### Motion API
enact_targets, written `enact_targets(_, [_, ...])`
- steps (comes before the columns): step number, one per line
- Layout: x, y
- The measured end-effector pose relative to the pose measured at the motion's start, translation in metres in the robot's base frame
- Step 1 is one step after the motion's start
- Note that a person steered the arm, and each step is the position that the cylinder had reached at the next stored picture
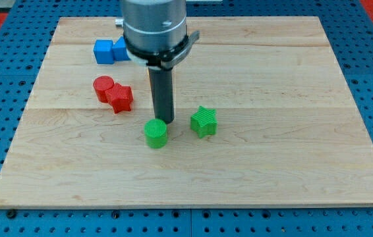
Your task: Push the group of blocks to the right
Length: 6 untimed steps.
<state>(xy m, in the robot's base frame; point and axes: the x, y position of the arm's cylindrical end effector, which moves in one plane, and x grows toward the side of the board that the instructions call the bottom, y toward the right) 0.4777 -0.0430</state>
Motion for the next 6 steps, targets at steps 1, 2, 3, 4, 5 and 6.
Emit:
enact_targets(1, [-0.006,-0.065])
enact_targets(2, [-0.036,-0.108])
enact_targets(3, [-0.058,-0.082])
enact_targets(4, [-0.065,-0.077])
enact_targets(5, [-0.029,-0.143])
enact_targets(6, [-0.089,-0.14])
